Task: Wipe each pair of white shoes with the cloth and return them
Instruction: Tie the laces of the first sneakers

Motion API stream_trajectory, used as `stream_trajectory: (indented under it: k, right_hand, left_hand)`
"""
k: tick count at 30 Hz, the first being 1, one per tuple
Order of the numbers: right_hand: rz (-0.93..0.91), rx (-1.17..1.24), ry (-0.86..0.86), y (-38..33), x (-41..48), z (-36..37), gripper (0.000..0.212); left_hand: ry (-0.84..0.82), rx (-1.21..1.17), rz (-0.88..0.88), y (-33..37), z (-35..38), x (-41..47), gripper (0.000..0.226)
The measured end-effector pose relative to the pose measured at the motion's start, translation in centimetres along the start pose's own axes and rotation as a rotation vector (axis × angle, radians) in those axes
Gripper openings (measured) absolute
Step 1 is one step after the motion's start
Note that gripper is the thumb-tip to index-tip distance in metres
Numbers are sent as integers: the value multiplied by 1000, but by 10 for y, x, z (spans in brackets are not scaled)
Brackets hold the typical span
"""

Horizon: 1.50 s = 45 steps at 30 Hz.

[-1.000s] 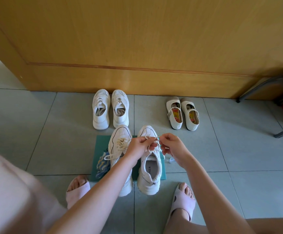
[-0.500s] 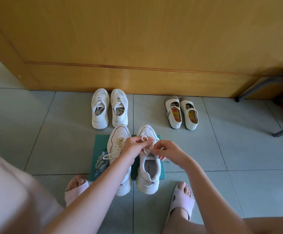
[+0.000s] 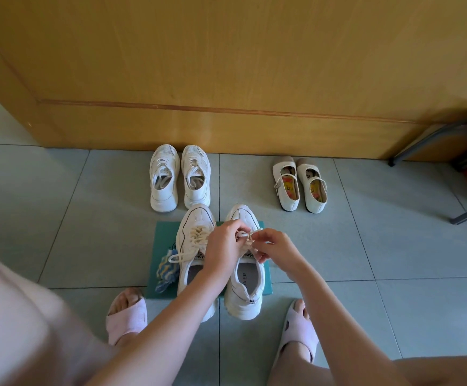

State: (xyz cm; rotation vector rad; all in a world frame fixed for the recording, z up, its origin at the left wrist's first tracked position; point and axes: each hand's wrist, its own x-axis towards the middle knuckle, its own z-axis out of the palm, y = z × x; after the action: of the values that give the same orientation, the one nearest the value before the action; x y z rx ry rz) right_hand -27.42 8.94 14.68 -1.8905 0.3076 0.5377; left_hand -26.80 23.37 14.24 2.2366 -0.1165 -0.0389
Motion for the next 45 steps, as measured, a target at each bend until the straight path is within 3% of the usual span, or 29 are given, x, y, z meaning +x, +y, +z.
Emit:
stream_trajectory:
  k: [3,10,16,23,26,29,34,40,45]
  right_hand:
    - [-50,77,29,-2,2,-1,39]
    - [-102,71,-5,0,4,-3,14]
    - [25,402,-78,5,1,-6,24]
    - [125,436,-99,8,2,-5,12]
    - [131,347,-9,8,3,-6,9]
    - [148,95,98,10,4,-13,11]
    - [217,-195,134,17,2,-26,13]
    - [194,-390,138,22,1,-27,12]
    - [178,-452,191,23,0,-29,9]
  left_hand:
    - [7,-79,-10,0,5,-1,13]
    - [-55,-248,-47,-2,4,-3,10]
    - [-107,-278,-51,-3,1,-1,9]
    - [-94,-274,-67,-5,-3,-2,9]
    - [-49,-221,-37,-8,-2,-4,10]
    - [52,-170,-65,-10,-6,-10,11]
    - [100,-388,-241,-18,-19,-23,8]
    - [137,-521,-411,-19,-25,-29,9]
    - [97,-487,-472,-15,-29,-25,15]
